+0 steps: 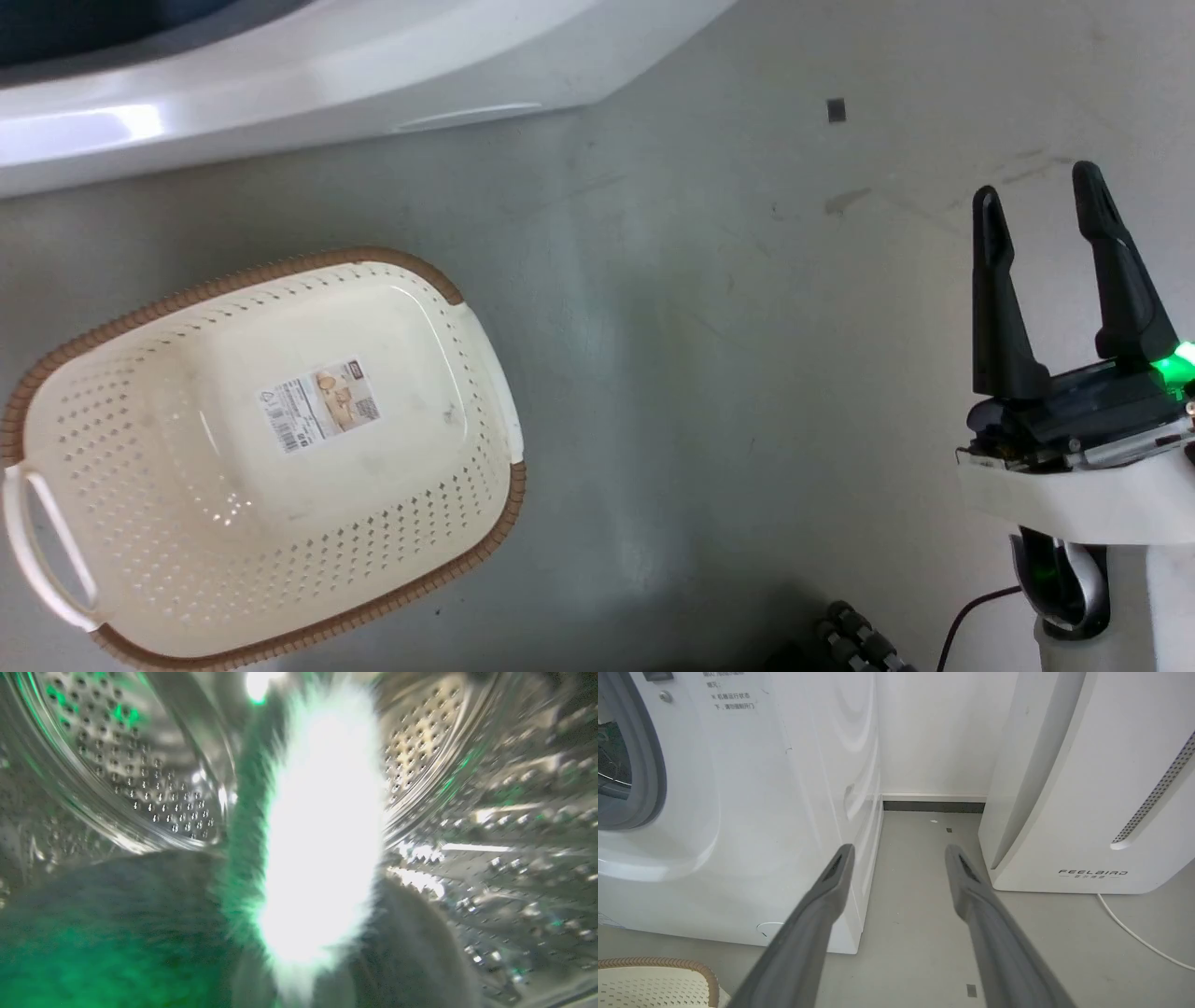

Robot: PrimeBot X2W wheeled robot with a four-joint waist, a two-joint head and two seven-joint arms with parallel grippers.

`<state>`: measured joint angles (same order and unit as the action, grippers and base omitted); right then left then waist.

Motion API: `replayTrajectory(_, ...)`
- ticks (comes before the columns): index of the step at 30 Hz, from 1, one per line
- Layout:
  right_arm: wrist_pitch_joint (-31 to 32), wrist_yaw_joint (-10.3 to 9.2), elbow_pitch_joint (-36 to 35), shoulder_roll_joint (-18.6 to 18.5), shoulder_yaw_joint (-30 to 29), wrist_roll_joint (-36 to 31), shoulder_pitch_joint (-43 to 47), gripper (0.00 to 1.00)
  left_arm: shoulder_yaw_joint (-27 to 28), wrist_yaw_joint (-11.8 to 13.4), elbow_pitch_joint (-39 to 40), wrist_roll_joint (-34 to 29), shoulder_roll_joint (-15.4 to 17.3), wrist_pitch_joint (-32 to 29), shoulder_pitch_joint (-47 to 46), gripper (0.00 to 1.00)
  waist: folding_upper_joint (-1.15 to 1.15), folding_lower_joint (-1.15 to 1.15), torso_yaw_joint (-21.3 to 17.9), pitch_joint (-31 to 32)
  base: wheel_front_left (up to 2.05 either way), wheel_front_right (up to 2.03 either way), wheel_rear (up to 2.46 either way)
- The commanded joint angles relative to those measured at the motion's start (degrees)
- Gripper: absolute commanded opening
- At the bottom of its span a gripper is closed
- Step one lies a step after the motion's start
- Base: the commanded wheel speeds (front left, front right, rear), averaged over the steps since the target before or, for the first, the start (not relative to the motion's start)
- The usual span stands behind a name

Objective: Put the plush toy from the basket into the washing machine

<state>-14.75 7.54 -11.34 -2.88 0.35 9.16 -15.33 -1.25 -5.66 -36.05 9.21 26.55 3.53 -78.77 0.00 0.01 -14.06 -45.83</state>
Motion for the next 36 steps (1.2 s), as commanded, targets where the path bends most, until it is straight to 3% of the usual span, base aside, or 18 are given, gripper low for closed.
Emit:
replayTrajectory(1, -0.25, -0.05, -0.44, 0.01, 0.18, 0.49, -1.11, 1.00, -0.14, 0.03, -1.92, -0.01, 0.57, -0.24, -2.00, 0.00, 0.00, -0.01, -0.69, -1.26, 0.00, 0.00, 0.00)
replayTrajectory(10, -0.25, -0.05, -0.26, 0.01, 0.43, 0.56, -2.12, 1.00, -6.03, -1.55, -14.78, 0.03, 0.50, -4.50, -6.13, 0.00, 0.00, -0.01, -0.14, -2.89, 0.00, 0.00, 0.00)
replayTrajectory(15, -0.25, -0.05, 0.04, 0.01, 0.53, 0.49, -2.38, 1.00, -8.17, -1.75, -18.58, 1.02, 0.73, -2.71, -5.97, 0.00, 0.00, -0.01, 0.13, -1.78, 0.00, 0.00, 0.00)
replayTrajectory(16, -0.25, -0.05, 0.18, 0.01, 0.37, 0.40, -2.34, 1.00, -8.67, -1.77, -18.97, 1.39, 0.55, -1.82, -5.72, 0.32, 0.00, -0.01, 0.26, -1.36, 0.00, 0.00, 0.00)
replayTrajectory(17, -0.25, -0.05, 0.35, 0.01, 0.17, 0.24, -2.30, 1.00, -9.44, -1.78, -19.21, 2.11, 0.09, -0.99, -5.32, 0.95, 0.00, -0.01, 0.45, -0.89, 0.00, 0.00, 0.00)
replayTrajectory(18, -0.25, -0.05, 0.47, 0.01, -0.05, 0.05, -2.24, 1.00, -10.24, -1.79, -19.37, 3.05, -0.35, -0.19, -4.86, 1.00, 0.00, -0.01, 0.69, -0.39, 0.00, 0.00, 0.00)
replayTrajectory(26, -0.25, -0.05, 2.54, 0.01, -1.40, -1.84, -1.03, 1.00, -14.80, -1.81, -21.06, 7.52, -2.32, 8.90, 1.63, 1.00, 0.00, -0.01, 3.68, 7.11, 0.00, 0.00, 0.00)
replayTrajectory(36, -0.25, -0.05, 5.09, 0.01, -2.67, -5.08, 1.77, 1.00, -18.09, -1.82, -15.55, 12.85, -4.50, 11.42, 15.39, 1.00, 0.00, -0.01, 7.88, 20.43, 0.00, 0.00, 0.00)
